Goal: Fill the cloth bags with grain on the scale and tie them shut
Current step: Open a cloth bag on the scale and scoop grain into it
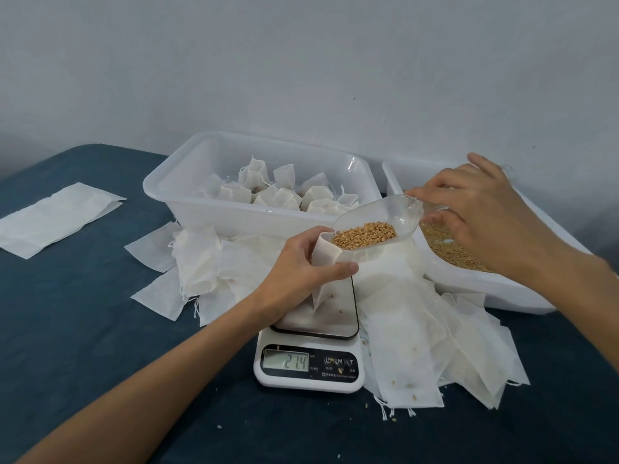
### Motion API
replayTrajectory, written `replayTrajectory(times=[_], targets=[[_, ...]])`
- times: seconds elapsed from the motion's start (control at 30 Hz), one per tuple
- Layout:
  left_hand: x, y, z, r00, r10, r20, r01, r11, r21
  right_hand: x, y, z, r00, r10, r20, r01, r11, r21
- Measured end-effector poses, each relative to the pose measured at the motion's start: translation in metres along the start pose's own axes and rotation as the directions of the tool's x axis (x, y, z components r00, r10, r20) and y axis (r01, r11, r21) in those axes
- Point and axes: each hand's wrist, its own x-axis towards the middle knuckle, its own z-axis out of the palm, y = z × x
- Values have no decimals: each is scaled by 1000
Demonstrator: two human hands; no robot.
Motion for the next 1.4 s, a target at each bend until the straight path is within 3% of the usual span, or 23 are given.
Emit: replayTrajectory(times=[0.23, 0.43, 0.7, 0.9, 1.03, 1.17, 1.3, 1.4], targets=[[-1, 2, 0, 1000, -7, -2, 7, 1000, -6, 2, 1, 3, 997, -51, -65, 47, 997, -66], [-2, 3, 0, 1000, -4, -1, 4, 1000, 5, -1, 5, 8, 1000, -2, -13, 2, 1000, 10], [-2, 3, 0, 1000, -2, -4, 2, 1000, 15, -9, 21, 33, 964, 179, 194, -240, 899, 365], [-2, 2, -3, 1000, 18, -13, -17, 999, 38, -13, 56, 44, 873, 387, 297, -483, 771, 414], [-3, 5, -1, 999, 28, -21, -27, 999, 47, -17, 82, 57, 720, 621, 308, -690, 689, 224], [-4, 6, 0, 999, 33, -25, -31, 997, 73, -20, 101, 74, 572, 696, 434, -757, 652, -48], [-2, 4, -2, 999, 46, -9, -45, 992, 120, -25, 110, 92, 543, 695, 471, -707, 681, -189], [-2, 0, -2, 992, 123, -8, -115, 942, 316, -25, 105, 95, 499, 722, 480, -692, 665, -281]])
